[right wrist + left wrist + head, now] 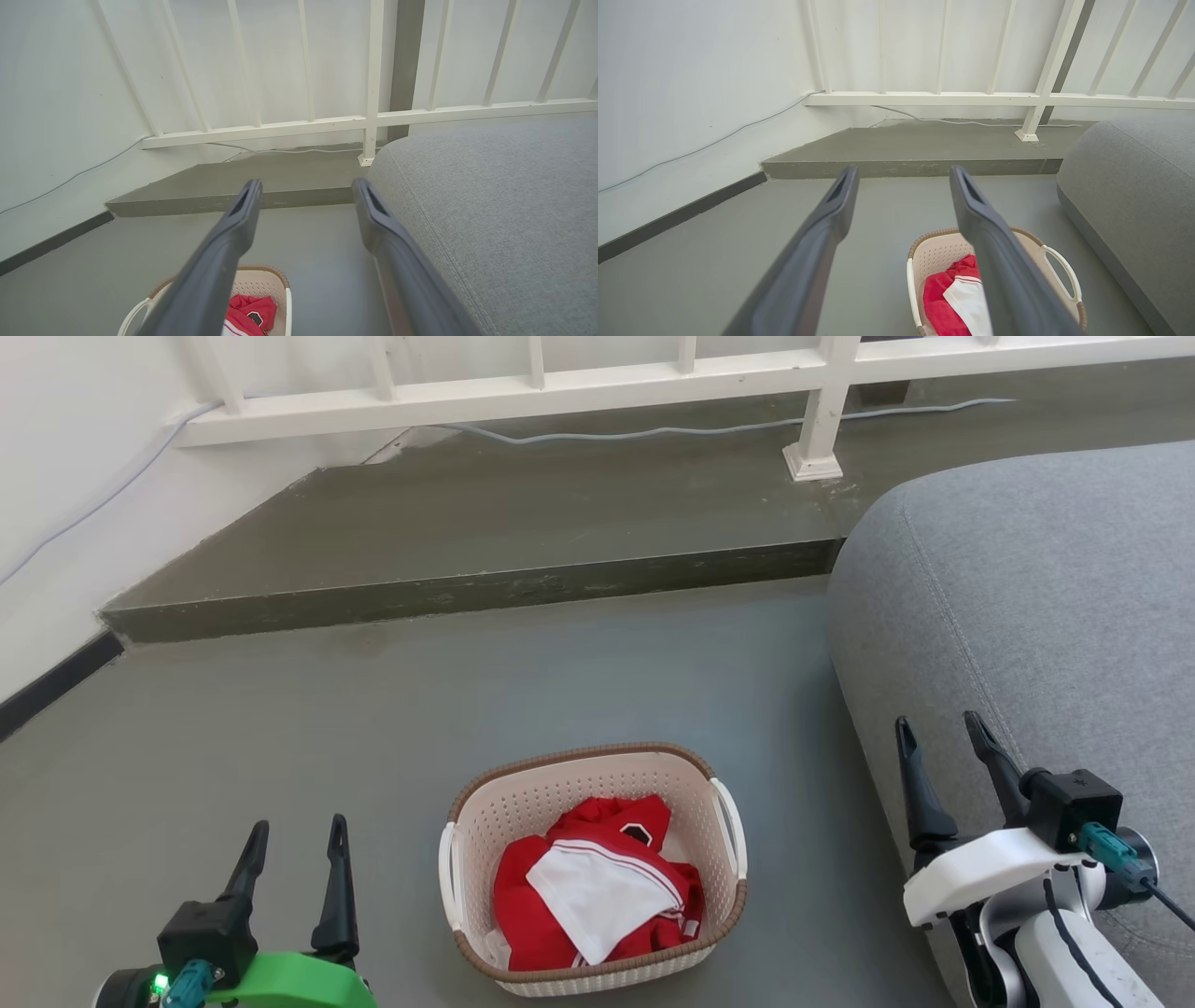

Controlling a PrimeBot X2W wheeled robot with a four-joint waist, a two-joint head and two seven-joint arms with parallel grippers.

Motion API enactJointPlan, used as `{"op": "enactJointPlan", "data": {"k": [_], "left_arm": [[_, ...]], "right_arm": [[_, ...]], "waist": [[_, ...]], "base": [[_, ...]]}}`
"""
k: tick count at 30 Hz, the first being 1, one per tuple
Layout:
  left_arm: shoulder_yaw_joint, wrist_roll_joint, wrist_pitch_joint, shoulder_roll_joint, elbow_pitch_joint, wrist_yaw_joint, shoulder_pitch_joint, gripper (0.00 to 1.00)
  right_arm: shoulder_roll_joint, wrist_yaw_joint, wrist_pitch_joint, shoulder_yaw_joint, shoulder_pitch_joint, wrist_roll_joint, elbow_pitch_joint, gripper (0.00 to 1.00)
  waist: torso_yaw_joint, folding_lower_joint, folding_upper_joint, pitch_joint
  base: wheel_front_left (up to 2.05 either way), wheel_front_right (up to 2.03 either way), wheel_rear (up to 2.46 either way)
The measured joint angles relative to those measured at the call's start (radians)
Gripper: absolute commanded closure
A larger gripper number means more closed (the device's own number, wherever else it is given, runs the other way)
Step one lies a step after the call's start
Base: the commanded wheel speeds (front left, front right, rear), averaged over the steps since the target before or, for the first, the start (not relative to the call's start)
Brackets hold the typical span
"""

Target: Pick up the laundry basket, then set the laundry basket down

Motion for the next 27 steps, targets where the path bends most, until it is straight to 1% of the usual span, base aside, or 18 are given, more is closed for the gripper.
{"op": "enactJointPlan", "data": {"k": [4, 11, 13, 14, 20, 25, 27], "left_arm": [[0.004, 0.008, 0.009, -0.015, -0.011, 0.000, 0.005, 0.00], [0.009, 0.024, 0.028, -0.022, -0.037, 0.000, 0.022, 0.00], [0.009, 0.029, 0.032, -0.027, -0.041, 0.000, 0.022, 0.00], [0.010, 0.033, 0.036, -0.030, -0.044, 0.000, 0.023, 1.00], [-0.005, 0.034, 0.040, -0.054, 0.023, 0.000, 0.026, 1.00], [-0.010, -0.001, 0.040, -0.056, 0.025, -0.003, 0.035, 1.00], [-0.013, -0.020, 0.040, -0.057, 0.023, -0.009, 0.041, 1.00]], "right_arm": [[-0.002, 0.000, 0.000, 0.000, 0.000, -0.008, -0.004, 0.00], [-0.004, 0.000, 0.003, 0.000, 0.013, -0.016, -0.011, 0.00], [-0.005, -0.007, 0.007, 0.000, 0.015, -0.016, -0.013, 0.00], [-0.006, -0.007, 0.008, 0.000, 0.015, -0.016, -0.015, 1.00], [0.022, -0.006, 0.008, 0.011, 0.054, -0.016, 0.044, 1.00], [0.029, -0.002, 0.008, 0.009, 0.070, 0.012, 0.046, 1.00], [0.030, 0.006, 0.011, 0.004, 0.071, 0.039, 0.044, 1.00]], "waist": [[0.000, 0.0000, 0.0000, 0.000], [0.000, 0.0000, 0.0000, 0.002], [0.001, 0.0000, 0.0000, 0.003], [0.001, 0.0000, 0.0000, 0.004], [0.001, 0.0000, 0.0000, 0.004], [0.003, 0.0001, 0.0000, 0.005], [0.006, 0.0000, 0.0000, 0.004]], "base": [[0.00, 0.00, 0.00], [0.00, 0.00, 0.00], [0.00, 0.00, 0.00], [0.00, 0.00, 0.00], [0.00, 0.00, 0.00], [0.00, 0.00, 0.00], [0.00, 0.00, 0.00]]}}
